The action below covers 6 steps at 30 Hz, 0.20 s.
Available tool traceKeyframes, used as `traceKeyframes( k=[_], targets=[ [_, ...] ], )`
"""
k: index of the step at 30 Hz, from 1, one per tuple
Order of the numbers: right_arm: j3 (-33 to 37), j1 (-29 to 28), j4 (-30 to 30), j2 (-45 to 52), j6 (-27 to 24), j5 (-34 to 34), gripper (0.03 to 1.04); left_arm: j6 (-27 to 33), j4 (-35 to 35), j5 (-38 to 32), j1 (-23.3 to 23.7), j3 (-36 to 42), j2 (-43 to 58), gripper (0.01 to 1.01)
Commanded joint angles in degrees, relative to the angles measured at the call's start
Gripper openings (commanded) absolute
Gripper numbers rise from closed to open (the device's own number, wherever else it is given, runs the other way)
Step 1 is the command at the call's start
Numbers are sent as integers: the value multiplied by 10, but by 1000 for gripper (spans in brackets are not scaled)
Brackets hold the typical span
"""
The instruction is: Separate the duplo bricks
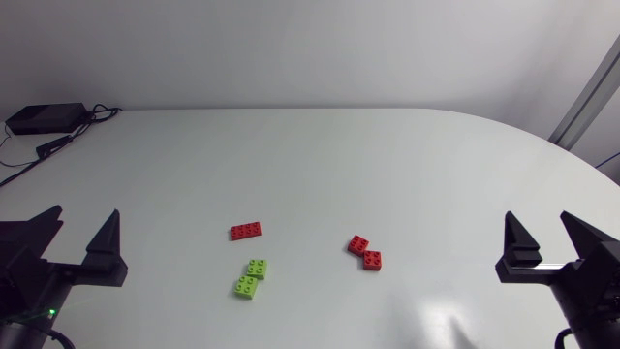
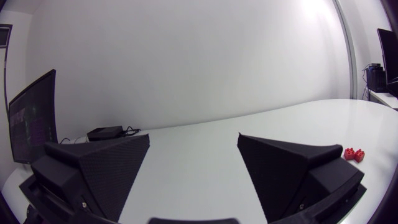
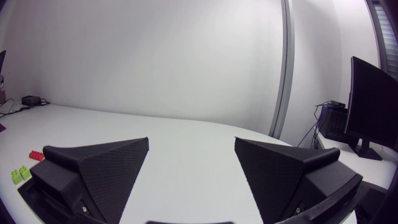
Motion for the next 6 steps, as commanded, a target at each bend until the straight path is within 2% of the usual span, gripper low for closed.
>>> traceKeyframes(
  k=[1,6],
  targets=[
    [-22,3,-11,-4,14,-3,995,-7,1,7,5,-13,-9,989],
    [-21,2,-11,-4,14,-3,995,-7,1,7,5,-13,-9,989]
  ],
)
